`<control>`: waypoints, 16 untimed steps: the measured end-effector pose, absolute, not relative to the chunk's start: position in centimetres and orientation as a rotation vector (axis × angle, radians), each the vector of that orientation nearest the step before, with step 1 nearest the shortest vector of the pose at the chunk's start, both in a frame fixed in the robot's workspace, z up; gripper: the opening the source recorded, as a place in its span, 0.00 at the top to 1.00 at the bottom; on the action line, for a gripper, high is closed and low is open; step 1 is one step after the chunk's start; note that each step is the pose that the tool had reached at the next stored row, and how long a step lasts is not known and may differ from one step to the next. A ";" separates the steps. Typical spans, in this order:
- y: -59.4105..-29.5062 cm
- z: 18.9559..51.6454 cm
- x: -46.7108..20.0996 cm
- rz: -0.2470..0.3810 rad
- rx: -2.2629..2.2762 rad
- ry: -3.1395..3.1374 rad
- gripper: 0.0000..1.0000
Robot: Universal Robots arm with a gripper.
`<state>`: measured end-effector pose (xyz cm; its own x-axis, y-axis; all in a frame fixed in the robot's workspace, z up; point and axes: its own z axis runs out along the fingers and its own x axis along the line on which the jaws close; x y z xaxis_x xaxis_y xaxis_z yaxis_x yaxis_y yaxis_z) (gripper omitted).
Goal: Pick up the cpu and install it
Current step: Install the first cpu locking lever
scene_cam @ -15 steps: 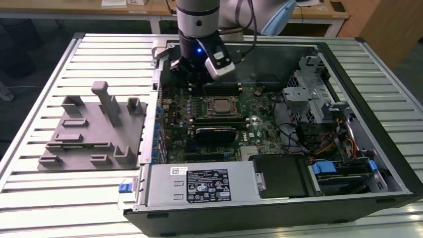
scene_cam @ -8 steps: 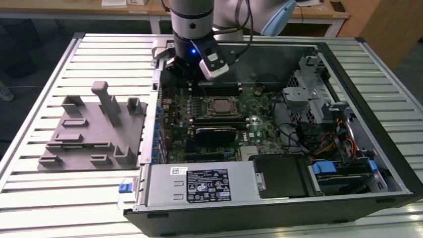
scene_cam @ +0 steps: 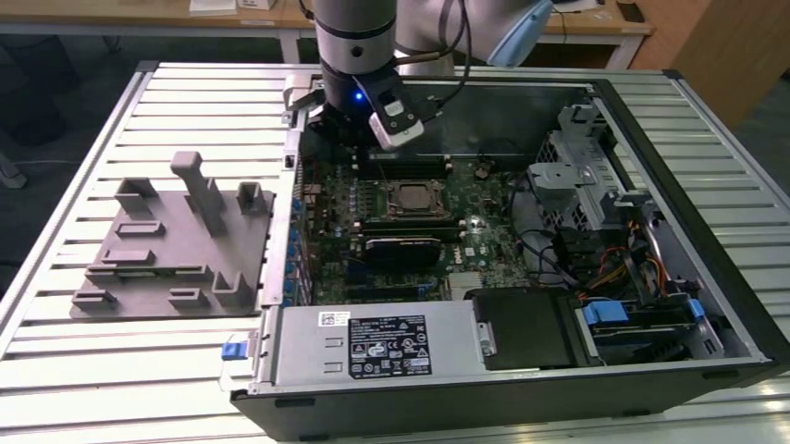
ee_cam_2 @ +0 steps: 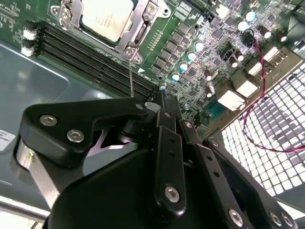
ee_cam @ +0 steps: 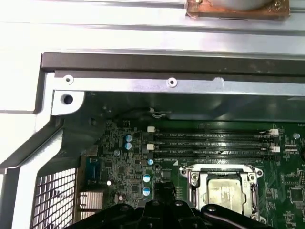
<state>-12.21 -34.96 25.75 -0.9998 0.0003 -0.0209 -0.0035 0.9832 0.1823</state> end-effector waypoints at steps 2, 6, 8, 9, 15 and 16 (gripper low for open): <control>-35.0 25.6 -12.2 0.297 -0.002 3.108 0.89; -35.0 25.3 -12.2 0.346 -0.002 3.104 0.89; -35.0 25.3 -12.2 0.395 -0.001 3.099 0.89; -35.0 25.3 -12.2 0.415 -0.001 3.097 0.89; -35.0 24.8 -12.1 0.441 0.000 3.097 0.89; -34.9 24.7 -12.0 0.442 0.000 3.097 0.89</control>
<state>-12.00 -34.94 24.69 -0.9999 0.0020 -0.0129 -0.0016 0.9602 0.2795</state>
